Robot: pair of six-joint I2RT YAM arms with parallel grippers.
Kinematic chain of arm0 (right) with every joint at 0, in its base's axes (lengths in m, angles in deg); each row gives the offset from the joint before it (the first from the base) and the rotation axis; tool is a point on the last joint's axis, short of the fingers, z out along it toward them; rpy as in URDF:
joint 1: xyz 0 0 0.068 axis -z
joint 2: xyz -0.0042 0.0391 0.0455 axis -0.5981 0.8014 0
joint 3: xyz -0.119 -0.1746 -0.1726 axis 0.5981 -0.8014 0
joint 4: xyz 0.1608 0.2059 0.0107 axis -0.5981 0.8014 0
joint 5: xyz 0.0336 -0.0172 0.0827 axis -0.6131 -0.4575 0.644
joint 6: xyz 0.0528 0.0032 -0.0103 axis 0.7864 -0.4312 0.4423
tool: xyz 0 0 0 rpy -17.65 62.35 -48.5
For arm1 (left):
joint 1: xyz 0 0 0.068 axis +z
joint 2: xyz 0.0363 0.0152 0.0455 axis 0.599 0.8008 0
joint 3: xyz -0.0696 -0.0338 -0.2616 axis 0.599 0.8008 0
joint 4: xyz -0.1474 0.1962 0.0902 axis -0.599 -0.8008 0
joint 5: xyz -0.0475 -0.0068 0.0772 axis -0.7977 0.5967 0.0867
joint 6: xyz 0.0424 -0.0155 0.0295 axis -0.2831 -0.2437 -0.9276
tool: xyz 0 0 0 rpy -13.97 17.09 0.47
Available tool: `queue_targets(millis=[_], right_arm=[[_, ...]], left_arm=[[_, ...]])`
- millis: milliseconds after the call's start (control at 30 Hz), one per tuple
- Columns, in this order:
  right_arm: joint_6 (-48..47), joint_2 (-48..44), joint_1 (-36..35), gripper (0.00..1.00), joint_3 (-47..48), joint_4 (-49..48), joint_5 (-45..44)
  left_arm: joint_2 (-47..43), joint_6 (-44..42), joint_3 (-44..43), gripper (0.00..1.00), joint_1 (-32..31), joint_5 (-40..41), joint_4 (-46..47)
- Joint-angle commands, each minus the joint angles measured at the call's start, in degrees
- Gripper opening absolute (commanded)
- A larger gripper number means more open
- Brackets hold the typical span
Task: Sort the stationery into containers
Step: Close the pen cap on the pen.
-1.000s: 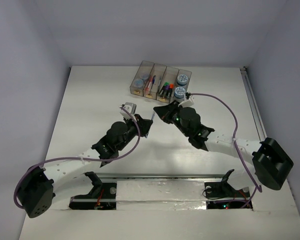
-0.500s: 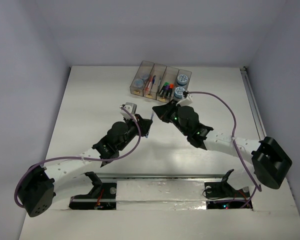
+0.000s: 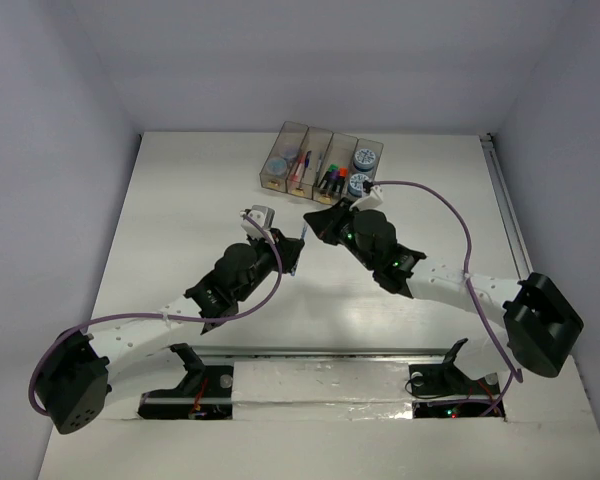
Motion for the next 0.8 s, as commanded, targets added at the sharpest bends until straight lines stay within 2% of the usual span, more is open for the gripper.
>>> queue_targets(millis=[0, 233, 333, 367, 767], right_arm=[[-1.94, -0.44, -1.76, 0.1, 2.37, 3.55, 3.39], [-4.31, -0.97, -1.76, 0.23, 5.09, 4.69, 0.93], [-4.83, -1.5, -1.76, 0.39, 5.71, 4.7, -0.3], [-4.92, -1.67, -1.76, 0.48, 5.8, 4.78, -0.91], [-6.24, -5.19, -1.76, 0.78, 5.53, 4.34, -3.55]], left_arm=[[-0.56, -2.07, -3.39, 0.0, 0.77, 3.49, 7.83], [0.85, -2.95, -4.0, 0.0, 0.77, 3.05, 11.0], [1.46, -3.39, -4.09, 0.0, 0.77, 3.49, 11.7], [1.46, -3.57, -4.09, 0.0, 0.77, 3.49, 11.88], [3.57, -4.97, -5.41, 0.0, 0.77, 4.1, 13.2]])
